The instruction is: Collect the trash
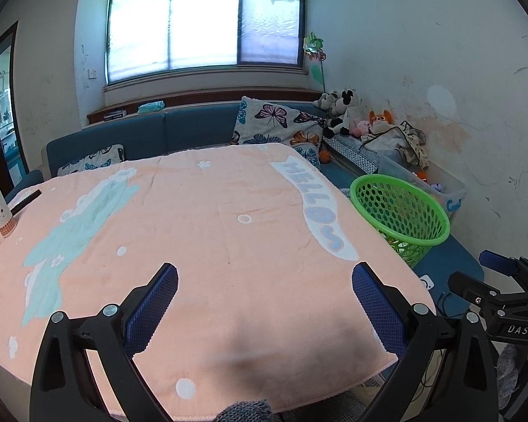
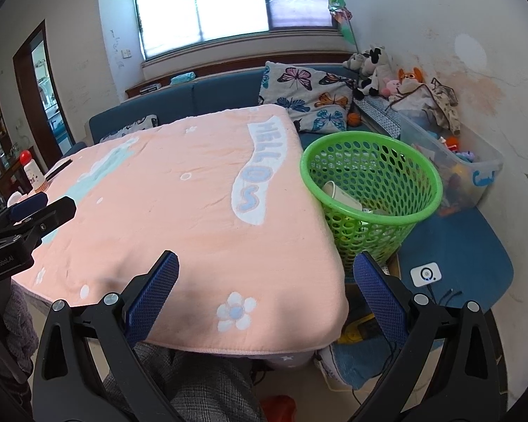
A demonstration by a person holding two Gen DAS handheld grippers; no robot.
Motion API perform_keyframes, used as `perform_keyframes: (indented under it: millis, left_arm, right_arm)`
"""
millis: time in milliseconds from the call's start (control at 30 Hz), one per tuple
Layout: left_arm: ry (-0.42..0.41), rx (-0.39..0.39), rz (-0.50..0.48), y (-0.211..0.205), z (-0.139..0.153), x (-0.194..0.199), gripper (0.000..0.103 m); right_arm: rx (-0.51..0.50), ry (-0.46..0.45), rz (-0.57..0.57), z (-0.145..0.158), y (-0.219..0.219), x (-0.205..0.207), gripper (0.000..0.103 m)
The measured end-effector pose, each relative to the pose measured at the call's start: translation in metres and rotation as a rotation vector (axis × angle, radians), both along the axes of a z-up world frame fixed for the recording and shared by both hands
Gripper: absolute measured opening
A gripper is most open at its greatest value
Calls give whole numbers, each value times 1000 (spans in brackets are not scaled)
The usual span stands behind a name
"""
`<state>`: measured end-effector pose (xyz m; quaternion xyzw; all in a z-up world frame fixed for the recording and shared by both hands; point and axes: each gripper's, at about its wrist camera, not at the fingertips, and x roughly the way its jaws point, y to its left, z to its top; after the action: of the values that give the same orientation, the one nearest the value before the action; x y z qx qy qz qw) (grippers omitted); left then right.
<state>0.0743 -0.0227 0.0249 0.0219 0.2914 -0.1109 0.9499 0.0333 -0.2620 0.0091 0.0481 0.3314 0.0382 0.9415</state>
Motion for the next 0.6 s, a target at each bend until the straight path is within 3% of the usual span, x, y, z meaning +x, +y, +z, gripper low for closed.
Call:
perform_keyframes:
  millis: [600]
  left_arm:
    - [6, 0, 14, 4, -3, 0, 96]
  right_arm:
    - [4, 3, 10, -1, 1, 0, 99]
